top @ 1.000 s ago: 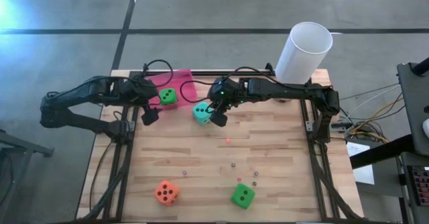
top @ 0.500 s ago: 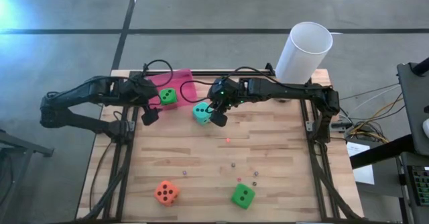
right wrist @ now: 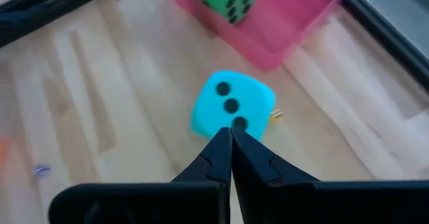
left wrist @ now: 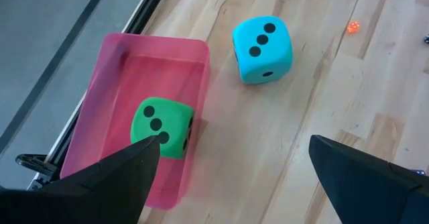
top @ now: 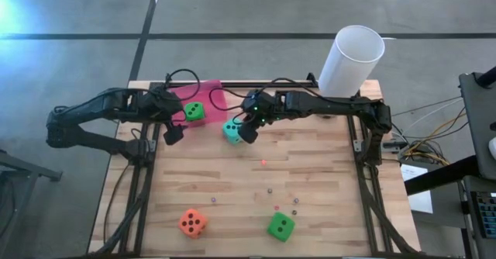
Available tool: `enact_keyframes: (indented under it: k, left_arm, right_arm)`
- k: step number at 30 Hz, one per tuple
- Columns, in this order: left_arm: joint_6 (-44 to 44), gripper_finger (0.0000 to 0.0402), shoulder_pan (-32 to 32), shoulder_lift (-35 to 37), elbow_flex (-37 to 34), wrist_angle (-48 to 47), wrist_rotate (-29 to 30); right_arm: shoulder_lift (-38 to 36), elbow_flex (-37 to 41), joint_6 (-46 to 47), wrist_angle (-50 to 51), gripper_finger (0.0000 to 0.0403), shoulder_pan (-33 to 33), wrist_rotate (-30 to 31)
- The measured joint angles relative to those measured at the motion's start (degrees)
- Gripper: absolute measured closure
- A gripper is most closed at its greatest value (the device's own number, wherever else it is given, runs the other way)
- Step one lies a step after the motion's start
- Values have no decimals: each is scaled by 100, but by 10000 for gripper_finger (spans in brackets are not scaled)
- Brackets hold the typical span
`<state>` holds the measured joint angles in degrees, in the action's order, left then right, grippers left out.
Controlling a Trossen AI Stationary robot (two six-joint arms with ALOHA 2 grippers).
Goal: Pick & Place Dice
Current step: Put the big blue dice into the red bin
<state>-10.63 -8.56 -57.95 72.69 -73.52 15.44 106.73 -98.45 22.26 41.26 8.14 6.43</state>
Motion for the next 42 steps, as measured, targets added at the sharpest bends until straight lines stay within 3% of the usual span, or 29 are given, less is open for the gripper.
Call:
enact_keyframes:
  k: [18,25,42]
  left_arm:
    - [15,14,-2,0,0,0,-2]
    - [13,16,-2,-2,-2,2,-2]
    - [9,15,-1,-1,0,2,-2]
  right_arm:
    - [571,-182,284,-105,394,15,106]
    - [591,-213,282,-119,383,26,-167]
    - [591,-216,262,-668,180,63,-404]
